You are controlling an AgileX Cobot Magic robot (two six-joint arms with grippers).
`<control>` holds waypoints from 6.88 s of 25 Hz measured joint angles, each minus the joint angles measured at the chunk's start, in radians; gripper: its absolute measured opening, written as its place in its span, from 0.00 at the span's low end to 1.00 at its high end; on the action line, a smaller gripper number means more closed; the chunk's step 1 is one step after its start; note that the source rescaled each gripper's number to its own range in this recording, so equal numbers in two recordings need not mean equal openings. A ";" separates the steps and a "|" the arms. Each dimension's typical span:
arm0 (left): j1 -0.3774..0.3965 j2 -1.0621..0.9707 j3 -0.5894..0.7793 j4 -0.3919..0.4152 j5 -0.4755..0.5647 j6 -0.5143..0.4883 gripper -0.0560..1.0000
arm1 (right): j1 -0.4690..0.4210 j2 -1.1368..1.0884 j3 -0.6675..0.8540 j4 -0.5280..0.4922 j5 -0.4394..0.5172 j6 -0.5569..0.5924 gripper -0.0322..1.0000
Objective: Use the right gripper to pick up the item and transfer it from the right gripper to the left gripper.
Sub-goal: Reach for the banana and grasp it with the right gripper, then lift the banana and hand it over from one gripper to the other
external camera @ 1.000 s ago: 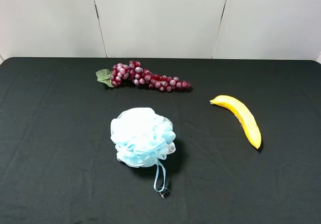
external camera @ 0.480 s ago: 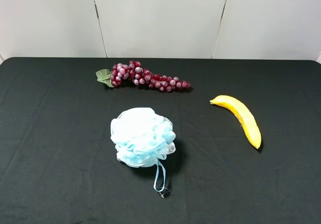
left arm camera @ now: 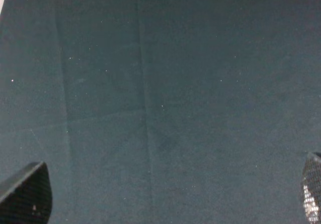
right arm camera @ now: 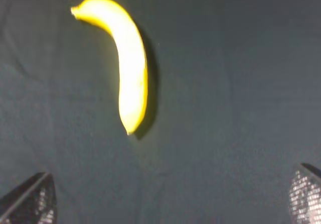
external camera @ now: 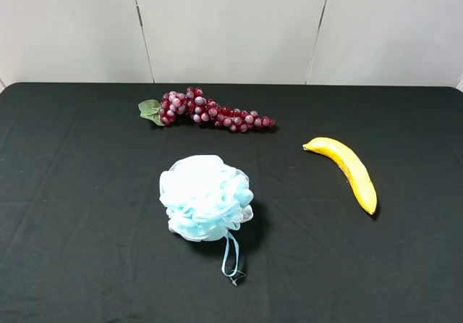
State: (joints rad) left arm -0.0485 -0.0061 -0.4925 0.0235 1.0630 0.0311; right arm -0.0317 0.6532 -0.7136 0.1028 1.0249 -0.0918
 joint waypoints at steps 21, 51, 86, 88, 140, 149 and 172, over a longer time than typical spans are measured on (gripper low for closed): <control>0.000 0.000 0.000 0.000 0.000 0.000 0.98 | 0.195 0.733 -0.149 -0.103 -0.161 0.023 1.00; 0.000 0.000 0.000 0.000 0.000 0.000 0.98 | 0.198 1.150 -0.154 -0.077 -0.371 0.032 1.00; 0.000 0.000 0.000 0.000 0.000 0.000 0.98 | 0.198 1.178 -0.155 -0.082 -0.387 0.036 0.03; 0.000 0.000 0.000 0.000 0.000 0.000 0.98 | 0.198 1.167 -0.168 -0.078 -0.359 0.036 0.03; 0.000 0.000 0.000 0.000 0.000 0.000 0.98 | 0.832 0.992 -0.593 -0.146 0.188 -0.323 0.03; 0.000 0.160 -0.122 -0.008 0.069 0.028 0.98 | 0.832 0.992 -0.593 -0.146 0.188 -0.348 0.03; -0.382 0.759 -0.321 -0.057 -0.068 0.301 0.98 | 0.832 0.992 -0.594 -0.134 0.188 -0.354 0.03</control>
State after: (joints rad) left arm -0.4303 0.7527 -0.8134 -0.0337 0.9947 0.3318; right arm 0.7998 1.6457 -1.3077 -0.0315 1.2125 -0.4458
